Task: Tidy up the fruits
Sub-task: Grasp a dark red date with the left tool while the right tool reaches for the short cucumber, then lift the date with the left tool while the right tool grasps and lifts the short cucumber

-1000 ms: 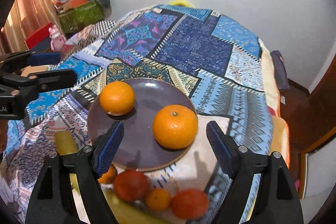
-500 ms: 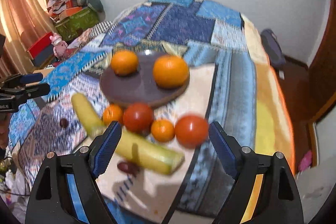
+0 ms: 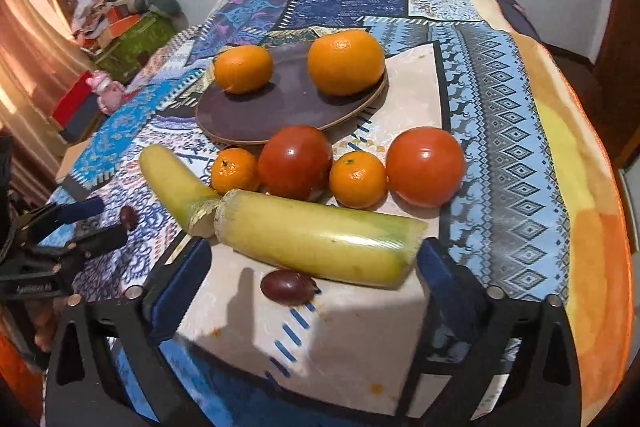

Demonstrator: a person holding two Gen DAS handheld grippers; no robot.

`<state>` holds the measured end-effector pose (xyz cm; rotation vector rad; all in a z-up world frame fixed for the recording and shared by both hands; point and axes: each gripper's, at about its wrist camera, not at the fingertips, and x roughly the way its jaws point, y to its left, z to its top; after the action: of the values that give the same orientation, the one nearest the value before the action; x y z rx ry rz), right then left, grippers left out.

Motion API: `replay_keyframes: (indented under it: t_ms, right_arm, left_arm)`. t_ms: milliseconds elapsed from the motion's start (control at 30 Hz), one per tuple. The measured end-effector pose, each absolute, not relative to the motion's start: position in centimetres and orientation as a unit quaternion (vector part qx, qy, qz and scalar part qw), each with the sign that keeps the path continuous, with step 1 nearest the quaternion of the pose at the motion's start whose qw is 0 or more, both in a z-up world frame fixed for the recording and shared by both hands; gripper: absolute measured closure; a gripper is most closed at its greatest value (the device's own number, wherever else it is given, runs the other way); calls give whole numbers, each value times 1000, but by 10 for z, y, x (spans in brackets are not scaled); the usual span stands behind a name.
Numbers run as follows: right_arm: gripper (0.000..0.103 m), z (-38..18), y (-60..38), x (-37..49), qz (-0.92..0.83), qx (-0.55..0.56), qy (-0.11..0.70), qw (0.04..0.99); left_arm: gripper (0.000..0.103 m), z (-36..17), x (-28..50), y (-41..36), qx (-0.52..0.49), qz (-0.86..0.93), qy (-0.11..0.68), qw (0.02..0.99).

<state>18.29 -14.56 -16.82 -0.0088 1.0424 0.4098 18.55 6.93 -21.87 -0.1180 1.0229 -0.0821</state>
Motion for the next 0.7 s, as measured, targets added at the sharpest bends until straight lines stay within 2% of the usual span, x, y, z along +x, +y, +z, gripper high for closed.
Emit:
replay_keyframes:
  t_ms: [167,233,433,467,500,600,700]
  right_arm:
    - [0,-170,-135,188,175,-30,495,851]
    - [0,-168,-142,192,185,-14,498,847]
    - [1,-161,-173,197,189,18,492,849]
    - [5,-162,-176,197,190,22,496,847]
    - [14,-165,-178,198,198,29,503,841]
    - [33,-169,-180,197,233,57,516,822]
    - [36,-165,-179,188,232,40,506,830]
  left_arm:
    - [36,-221,190,65,-45,-47,485,872]
    - [49,-221,192,63,-42,-54,485,872]
    - [70,-221,192,58,-32,-66,483,872]
    - [72,-221,191,58,-32,-68,483,872]
    - [73,-221,191,58,-31,-68,483,872]
    - [78,-220,188,56,-29,-70,483,872]
    - [78,-218,185,55,-29,-67,486,871]
